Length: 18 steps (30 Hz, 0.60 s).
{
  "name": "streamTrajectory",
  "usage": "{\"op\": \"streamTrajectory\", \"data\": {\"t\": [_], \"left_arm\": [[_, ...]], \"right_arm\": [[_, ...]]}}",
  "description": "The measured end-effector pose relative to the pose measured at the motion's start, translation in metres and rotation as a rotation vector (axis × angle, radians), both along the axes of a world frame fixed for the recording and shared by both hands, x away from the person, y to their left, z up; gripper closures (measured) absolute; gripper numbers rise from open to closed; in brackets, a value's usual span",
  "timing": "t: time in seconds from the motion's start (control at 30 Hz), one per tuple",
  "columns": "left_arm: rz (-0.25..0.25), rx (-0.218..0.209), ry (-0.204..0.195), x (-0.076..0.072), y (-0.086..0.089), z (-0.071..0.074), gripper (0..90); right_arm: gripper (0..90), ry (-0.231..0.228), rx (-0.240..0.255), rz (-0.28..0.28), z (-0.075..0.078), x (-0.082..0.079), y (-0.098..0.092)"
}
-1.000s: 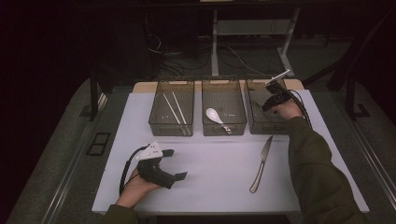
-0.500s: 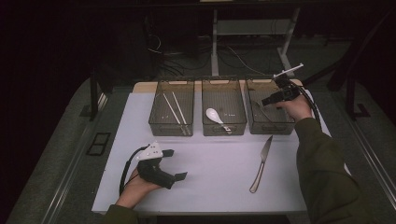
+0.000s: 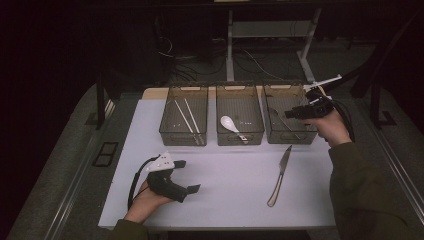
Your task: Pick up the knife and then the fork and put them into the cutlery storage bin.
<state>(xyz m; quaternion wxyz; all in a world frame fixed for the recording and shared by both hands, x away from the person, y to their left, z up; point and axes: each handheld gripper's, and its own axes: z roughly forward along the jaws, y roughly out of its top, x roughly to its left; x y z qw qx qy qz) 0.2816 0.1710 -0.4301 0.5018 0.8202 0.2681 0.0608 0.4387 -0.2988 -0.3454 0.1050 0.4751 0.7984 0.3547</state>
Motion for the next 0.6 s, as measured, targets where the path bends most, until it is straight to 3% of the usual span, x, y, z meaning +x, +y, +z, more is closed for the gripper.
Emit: {"op": "streamTrajectory", "data": {"t": [0.13, 0.27, 0.6], "left_arm": [[0.001, 0.001, 0.002, 0.0, 0.0, -0.001, 0.0], [0.003, 0.0, 0.002, 0.0, 0.0, 0.0, 0.0], [0.007, 0.002, 0.0, 0.0, 0.001, 0.0, 0.0]], "right_arm": [[65.8, -0.012, 0.012, 0.037, 0.0, -0.018, 0.001], [74.5, 0.008, 0.022, 0.085, -0.005, -0.033, 0.003], [84.7, 0.008, 0.006, 0.129, -0.021, -0.064, 0.004]]}}
